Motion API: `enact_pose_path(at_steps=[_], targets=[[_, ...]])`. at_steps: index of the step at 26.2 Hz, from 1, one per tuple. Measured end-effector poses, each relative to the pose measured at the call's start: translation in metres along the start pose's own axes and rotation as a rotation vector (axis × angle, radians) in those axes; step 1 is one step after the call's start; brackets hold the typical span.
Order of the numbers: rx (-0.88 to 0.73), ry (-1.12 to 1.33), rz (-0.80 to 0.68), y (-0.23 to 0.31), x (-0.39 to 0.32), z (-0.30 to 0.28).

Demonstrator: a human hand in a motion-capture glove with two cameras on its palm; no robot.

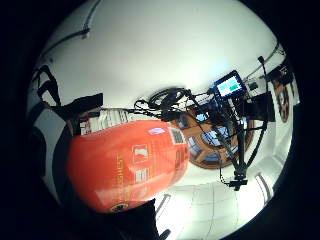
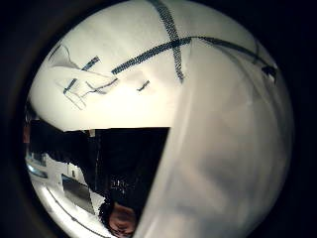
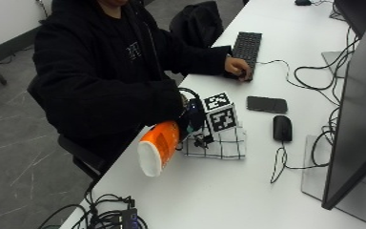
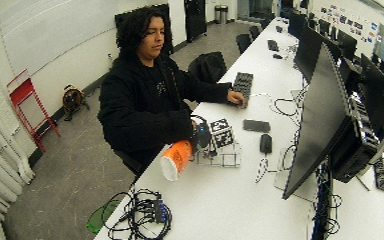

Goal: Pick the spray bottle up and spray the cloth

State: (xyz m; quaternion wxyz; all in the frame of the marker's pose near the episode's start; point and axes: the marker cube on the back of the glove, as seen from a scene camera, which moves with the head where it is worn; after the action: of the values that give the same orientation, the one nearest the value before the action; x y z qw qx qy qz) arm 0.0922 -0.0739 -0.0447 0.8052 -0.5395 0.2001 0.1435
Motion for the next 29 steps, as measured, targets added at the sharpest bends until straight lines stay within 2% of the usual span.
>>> enact_pose_path(at_steps=[4, 10, 17, 25, 29], targets=[[0.037, -0.008, -0.015, 0.007, -0.002, -0.006], [0.190, -0.045, -0.114, 0.042, -0.011, -0.031], [0.429, -0.126, -0.332, 0.086, -0.027, -0.077], [0.596, -0.292, -0.624, 0.109, -0.036, -0.115], [0.688, -0.360, -0.717, 0.118, -0.038, -0.128]])
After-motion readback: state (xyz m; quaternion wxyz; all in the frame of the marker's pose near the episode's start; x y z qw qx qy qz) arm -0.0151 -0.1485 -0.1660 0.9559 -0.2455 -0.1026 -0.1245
